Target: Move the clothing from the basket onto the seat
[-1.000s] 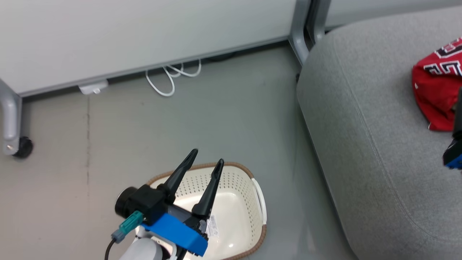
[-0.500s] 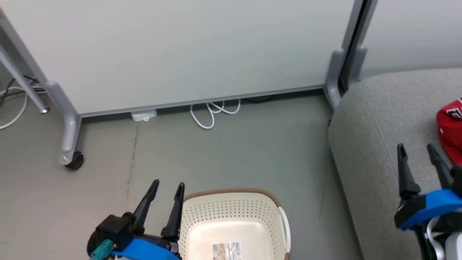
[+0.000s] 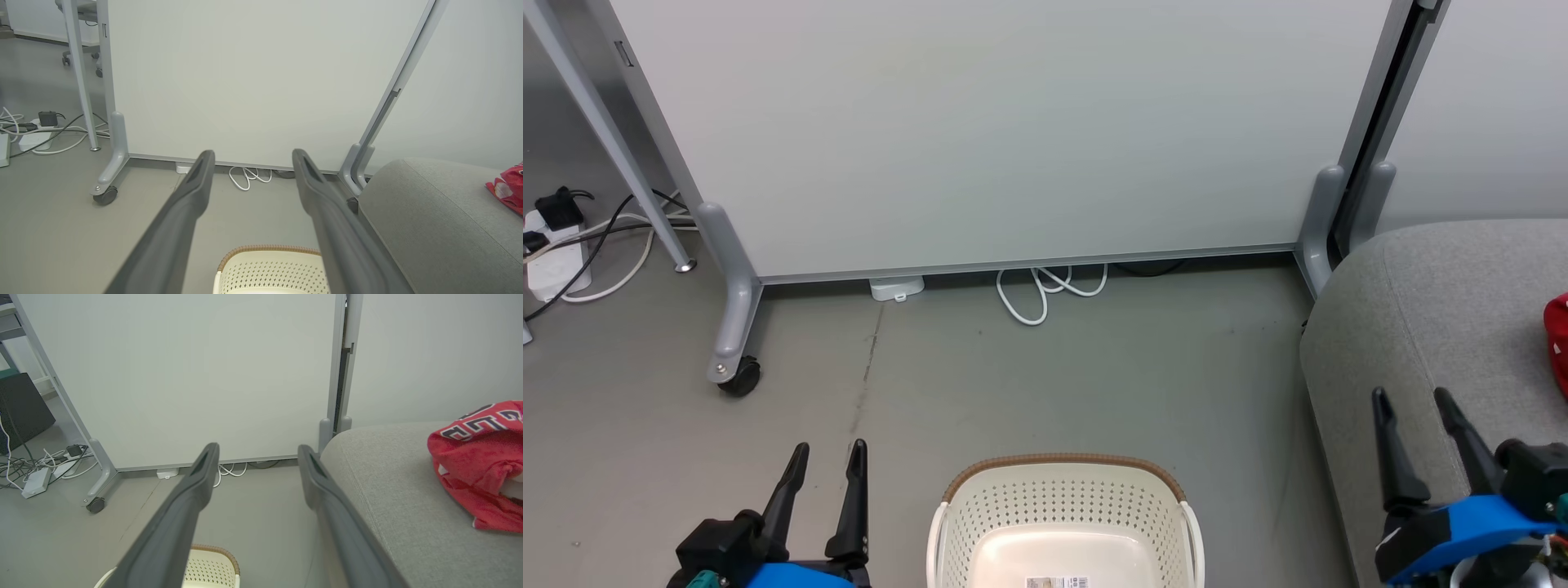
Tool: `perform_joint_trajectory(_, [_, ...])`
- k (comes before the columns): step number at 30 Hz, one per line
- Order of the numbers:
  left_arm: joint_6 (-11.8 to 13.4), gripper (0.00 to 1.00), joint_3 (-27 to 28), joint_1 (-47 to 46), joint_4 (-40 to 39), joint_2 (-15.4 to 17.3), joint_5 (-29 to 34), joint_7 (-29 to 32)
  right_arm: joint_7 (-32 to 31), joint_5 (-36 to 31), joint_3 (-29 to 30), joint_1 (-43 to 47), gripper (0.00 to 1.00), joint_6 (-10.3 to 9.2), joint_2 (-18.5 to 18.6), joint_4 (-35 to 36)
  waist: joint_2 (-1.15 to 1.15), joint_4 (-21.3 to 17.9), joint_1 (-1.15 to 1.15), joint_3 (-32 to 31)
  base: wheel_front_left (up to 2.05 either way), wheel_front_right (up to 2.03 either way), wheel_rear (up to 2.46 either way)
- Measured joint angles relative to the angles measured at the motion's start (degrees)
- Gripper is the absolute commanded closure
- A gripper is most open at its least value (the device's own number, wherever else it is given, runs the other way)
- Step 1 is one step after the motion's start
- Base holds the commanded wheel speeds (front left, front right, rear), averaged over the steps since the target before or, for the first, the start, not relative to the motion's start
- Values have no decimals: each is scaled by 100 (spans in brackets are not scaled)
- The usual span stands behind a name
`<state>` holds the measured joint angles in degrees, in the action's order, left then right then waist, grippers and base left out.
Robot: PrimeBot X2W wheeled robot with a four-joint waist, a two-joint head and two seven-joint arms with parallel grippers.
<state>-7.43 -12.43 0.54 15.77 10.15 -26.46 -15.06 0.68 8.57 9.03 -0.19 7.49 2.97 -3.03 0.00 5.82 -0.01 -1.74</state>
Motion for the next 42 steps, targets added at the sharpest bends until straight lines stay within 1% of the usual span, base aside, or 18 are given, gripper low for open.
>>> perform_joint_trajectory(7, [0,0,135,51,92,-8,21,-1,66,36,-209,76,0,0,-4,-110,0,-33,1,-16,0,0,0])
perform_joint_trajectory(25, [0,0,96,51,250,-80,-9,-1,77,60,-300,129,0,-1,-4,-157,0,-80,1,6,0,0,0])
perform_joint_trajectory(26, [0,100,88,53,271,-87,-20,1,75,60,-305,131,100,0,-7,-177,0,-80,1,7,0,0,0])
perform_joint_trajectory(35, [0,100,48,311,678,-202,-63,54,29,109,-304,225,100,-1,-77,-678,0,-87,2,11,0,0,0])
perform_joint_trajectory(42, [0,100,168,309,639,-253,-682,245,-62,865,-296,216,100,-1,-80,-738,0,-115,2,21,0,0,0])
